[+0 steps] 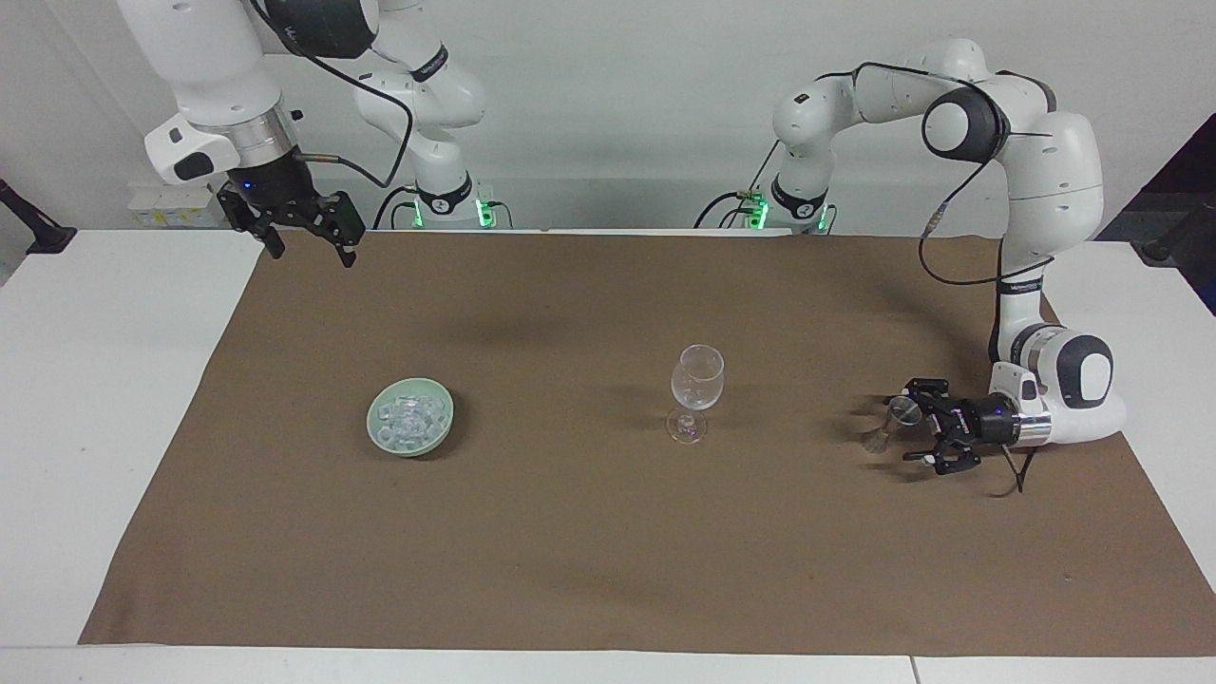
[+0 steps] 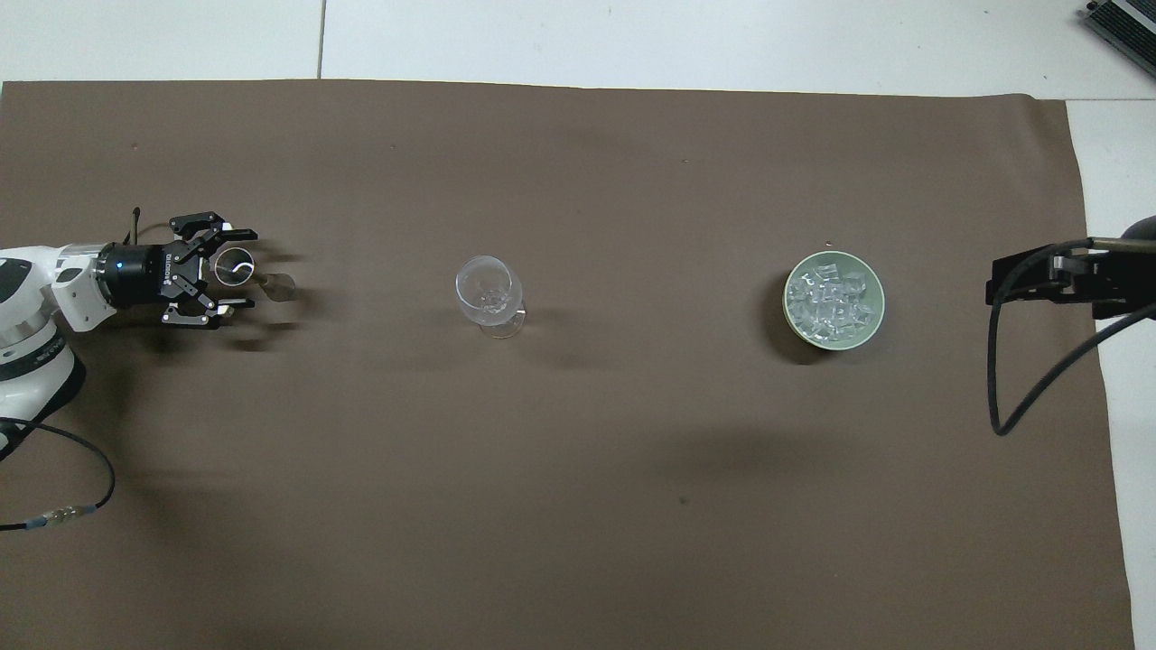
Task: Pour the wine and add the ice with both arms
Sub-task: 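Lift the silver cup with the left gripper toward the wine glass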
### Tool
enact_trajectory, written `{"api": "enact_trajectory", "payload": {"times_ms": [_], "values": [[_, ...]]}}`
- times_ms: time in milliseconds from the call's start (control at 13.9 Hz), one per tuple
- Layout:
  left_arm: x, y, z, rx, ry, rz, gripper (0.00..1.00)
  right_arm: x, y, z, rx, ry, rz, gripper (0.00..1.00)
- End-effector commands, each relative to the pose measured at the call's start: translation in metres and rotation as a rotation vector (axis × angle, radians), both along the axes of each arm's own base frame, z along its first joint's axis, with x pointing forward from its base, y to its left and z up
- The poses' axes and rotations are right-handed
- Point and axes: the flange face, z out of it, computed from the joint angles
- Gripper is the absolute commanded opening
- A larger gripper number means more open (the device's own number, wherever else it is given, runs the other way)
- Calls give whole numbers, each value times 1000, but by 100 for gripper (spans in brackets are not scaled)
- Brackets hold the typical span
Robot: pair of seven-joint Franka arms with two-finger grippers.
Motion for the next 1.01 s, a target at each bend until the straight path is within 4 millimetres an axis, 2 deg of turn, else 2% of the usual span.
{"api": "enact_trajectory", "payload": {"times_ms": [0, 72, 288, 504, 648, 864, 936], "values": [[-4, 0, -9, -51, -26, 13, 100, 1, -2, -1, 15, -6, 6, 100], [-4, 1, -9, -50, -26, 14, 100, 1, -2, -1, 15, -6, 6, 100], [-5, -1, -8, -60, -25, 8, 79, 1, -2, -1, 15, -6, 6, 100], [-5, -2, -7, -67, -27, 4, 63, 1, -2, -1, 15, -6, 6, 100], [-6, -1, -6, -72, -27, 3, 35, 1, -2, -1, 15, -6, 6, 100], [-6, -1, -6, -72, -27, 1, 30, 1, -2, -1, 15, -6, 6, 100], [-6, -1, -6, -73, -27, 2, 25, 1, -2, -1, 15, -6, 6, 100]]}}
